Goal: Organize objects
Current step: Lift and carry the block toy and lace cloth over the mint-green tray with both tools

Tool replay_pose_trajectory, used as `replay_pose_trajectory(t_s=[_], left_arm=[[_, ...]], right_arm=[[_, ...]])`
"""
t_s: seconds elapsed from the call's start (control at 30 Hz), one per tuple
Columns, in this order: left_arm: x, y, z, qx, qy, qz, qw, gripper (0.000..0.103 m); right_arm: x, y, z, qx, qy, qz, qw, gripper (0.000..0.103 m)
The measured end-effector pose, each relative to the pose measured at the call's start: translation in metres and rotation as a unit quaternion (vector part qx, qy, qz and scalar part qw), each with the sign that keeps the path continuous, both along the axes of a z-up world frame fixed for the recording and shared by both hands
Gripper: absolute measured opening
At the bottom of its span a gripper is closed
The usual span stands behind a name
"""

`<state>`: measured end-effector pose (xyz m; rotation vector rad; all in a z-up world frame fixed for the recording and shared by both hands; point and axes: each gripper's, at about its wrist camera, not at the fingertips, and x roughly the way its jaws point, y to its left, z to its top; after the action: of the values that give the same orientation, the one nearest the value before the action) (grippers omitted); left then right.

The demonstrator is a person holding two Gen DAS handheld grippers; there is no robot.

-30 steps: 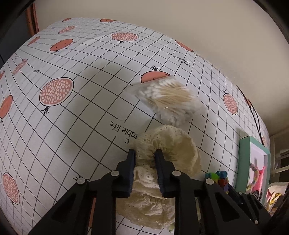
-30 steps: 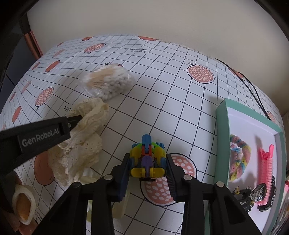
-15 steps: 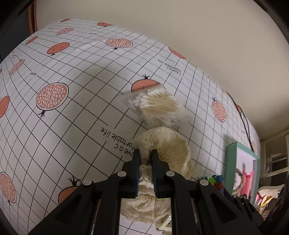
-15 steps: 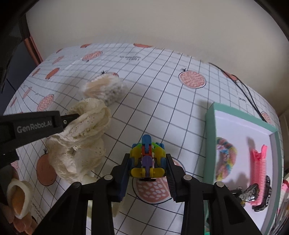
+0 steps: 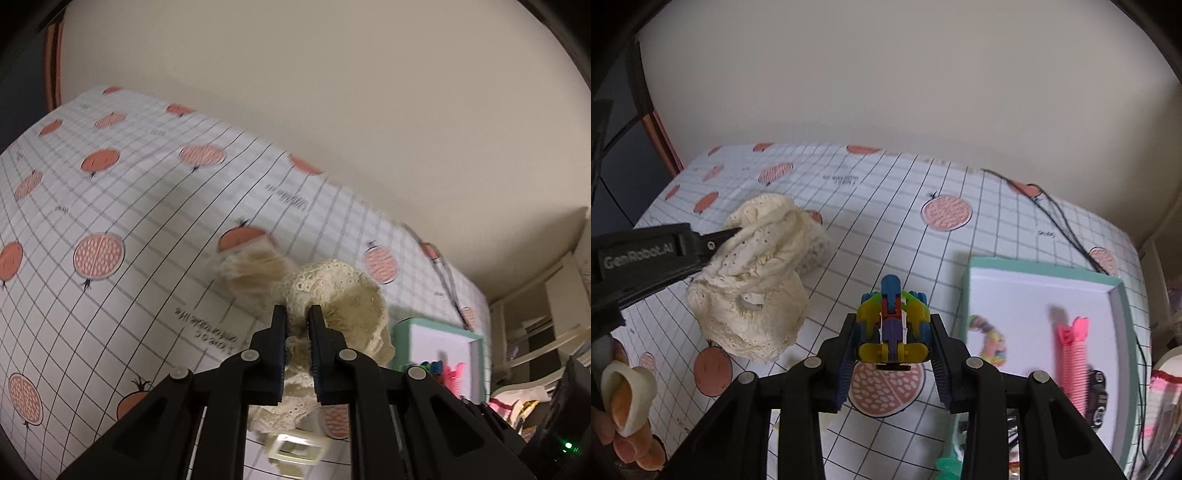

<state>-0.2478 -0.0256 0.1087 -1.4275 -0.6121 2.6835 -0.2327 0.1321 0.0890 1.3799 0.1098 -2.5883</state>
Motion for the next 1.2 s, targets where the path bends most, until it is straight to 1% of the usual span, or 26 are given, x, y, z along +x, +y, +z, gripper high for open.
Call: replay_pose_trajectory(t_s=[0.13,0.3,0.67,0.83,1.2], left_arm=[[0.006,0.012,0.023,0.01,0.029,-0.017,0.9994,0.012],[0.012,0.027,0.043,0.022,0.055,-0.033,0.9977,0.012],[0.022,0.066,0.063,0.048,0.084,-0.07,0.9928,0.012],[0.026,0.093,0.064,0.05,0.087,-0.096,0.9903,0.012],[0.032,0.155,0.043,0.049,0.065,-0.151,0.9852,0.012]], right_arm=[[0.001,0.009,0.013,-0.003,0.013,-0.004,1.0,0.039],[0.004,0.024,0.027,-0.006,0.026,-0.011,1.0,0.039],[0.01,0.068,0.046,-0.011,0.048,-0.048,0.998,0.039],[0.018,0.099,0.049,-0.012,0.054,-0.073,0.996,0.039],[0.026,0.174,0.041,-0.026,0.041,-0.145,0.988,0.039]])
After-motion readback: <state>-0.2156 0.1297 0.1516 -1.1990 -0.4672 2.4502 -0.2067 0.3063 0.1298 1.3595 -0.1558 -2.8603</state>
